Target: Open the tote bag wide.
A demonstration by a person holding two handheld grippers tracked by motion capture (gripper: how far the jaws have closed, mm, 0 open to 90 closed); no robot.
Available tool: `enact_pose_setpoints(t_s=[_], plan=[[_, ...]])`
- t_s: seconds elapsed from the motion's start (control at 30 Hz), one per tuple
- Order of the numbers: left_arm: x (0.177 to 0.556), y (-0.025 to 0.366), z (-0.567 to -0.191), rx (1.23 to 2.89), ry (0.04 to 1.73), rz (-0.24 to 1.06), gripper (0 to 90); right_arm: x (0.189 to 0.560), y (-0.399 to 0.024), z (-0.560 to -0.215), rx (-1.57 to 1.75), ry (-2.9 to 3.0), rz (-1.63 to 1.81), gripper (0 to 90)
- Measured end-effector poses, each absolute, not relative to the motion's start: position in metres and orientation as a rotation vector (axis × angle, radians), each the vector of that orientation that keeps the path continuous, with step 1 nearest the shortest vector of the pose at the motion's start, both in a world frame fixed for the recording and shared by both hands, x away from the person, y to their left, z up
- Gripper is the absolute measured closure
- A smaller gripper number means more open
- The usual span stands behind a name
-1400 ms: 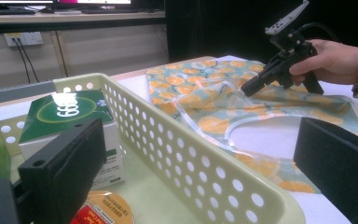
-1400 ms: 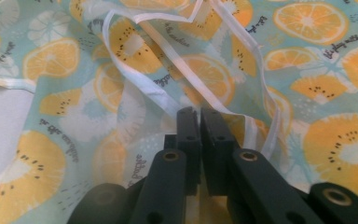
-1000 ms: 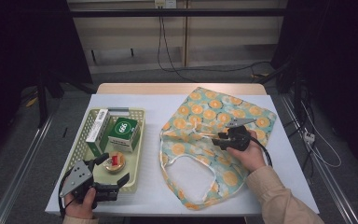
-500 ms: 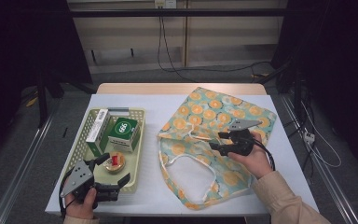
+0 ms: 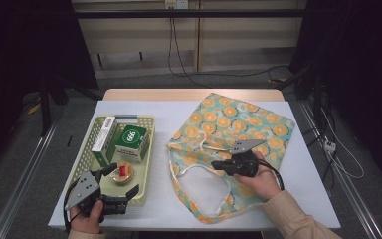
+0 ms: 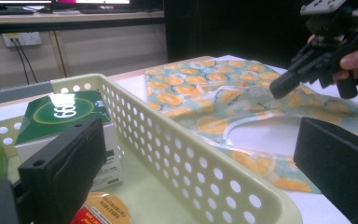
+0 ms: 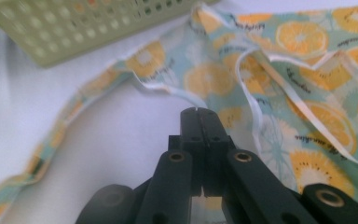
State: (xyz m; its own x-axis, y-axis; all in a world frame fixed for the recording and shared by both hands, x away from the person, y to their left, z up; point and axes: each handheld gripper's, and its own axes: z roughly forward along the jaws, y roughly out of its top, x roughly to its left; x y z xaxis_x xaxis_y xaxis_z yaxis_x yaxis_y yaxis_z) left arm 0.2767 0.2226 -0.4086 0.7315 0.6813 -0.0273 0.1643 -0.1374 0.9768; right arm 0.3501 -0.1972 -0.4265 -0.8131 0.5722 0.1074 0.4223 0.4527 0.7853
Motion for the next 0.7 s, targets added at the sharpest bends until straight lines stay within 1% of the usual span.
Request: enact_pose_setpoints(t_s=[0.1, 0.2, 0.3, 0.37, 0.4, 0.43, 0.53, 0.7], plan=[[0.276, 0.222, -0.408, 1.675, 0.684, 0.512, 2.2, 0.358, -0.199, -0.435, 0.910, 2.524, 1.240, 87.6], [0.277, 0.223, -0.409, 1.680, 0.682, 0.513, 2.2, 0.368, -0.207, -0.436, 0.946, 2.473, 1.202, 80.3], [0.277, 0.223, -0.409, 1.680, 0.682, 0.512, 2.2, 0.379, -0.217, -0.440, 0.999, 2.444, 1.185, 76.7], [0.277, 0.224, -0.409, 1.687, 0.679, 0.515, 2.2, 0.385, -0.223, -0.444, 1.023, 2.433, 1.173, 71.2], [0.277, 0.224, -0.409, 1.686, 0.680, 0.514, 2.2, 0.387, -0.225, -0.446, 1.031, 2.424, 1.159, 70.3], [0.277, 0.224, -0.409, 1.687, 0.679, 0.514, 2.2, 0.388, -0.226, -0.447, 1.034, 2.420, 1.144, 69.5], [0.277, 0.224, -0.409, 1.686, 0.683, 0.512, 2.2, 0.389, -0.228, -0.451, 1.046, 2.436, 1.130, 59.7], [0.277, 0.223, -0.410, 1.679, 0.689, 0.509, 2.2, 0.380, -0.227, -0.458, 0.995, 2.469, 1.074, 55.8]])
